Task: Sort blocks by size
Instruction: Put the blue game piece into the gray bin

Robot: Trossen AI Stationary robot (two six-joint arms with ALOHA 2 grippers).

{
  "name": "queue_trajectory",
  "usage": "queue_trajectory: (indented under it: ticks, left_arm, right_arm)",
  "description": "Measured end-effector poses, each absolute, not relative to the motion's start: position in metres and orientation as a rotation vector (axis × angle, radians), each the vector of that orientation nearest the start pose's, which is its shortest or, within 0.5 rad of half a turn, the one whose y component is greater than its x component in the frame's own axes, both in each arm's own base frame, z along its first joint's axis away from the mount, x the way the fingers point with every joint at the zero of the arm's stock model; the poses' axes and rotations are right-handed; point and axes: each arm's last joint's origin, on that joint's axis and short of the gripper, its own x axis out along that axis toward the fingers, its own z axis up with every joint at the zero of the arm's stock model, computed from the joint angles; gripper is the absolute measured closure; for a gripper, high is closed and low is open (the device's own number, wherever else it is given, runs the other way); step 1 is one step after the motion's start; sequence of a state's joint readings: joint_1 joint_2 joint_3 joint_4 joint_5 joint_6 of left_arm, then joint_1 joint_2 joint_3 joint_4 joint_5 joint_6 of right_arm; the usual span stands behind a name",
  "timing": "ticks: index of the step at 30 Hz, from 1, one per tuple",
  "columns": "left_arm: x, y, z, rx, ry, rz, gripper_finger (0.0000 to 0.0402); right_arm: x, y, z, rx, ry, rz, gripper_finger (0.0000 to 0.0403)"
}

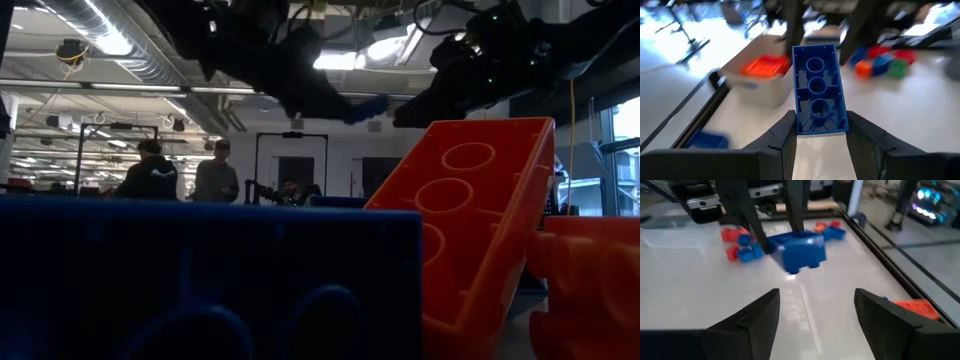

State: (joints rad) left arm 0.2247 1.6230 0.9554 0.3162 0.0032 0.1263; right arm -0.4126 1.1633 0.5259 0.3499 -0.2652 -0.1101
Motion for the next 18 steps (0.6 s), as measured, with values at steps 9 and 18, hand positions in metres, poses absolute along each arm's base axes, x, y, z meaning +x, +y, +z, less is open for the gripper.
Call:
queue_trajectory:
  ticks: [9,18]
  left_arm:
    - [0.351,0.064,0.238,0.097,0.258,0.086,0.0273]
    - [0.352,0.064,0.242,0.083,0.216,0.082,0.0272]
  right_arm:
    - [0.221,-0.082,0.222,-0.044,0.144,0.059,0.015]
    - [0.233,-0.069,0.225,-0.088,0.06,0.089,0.015]
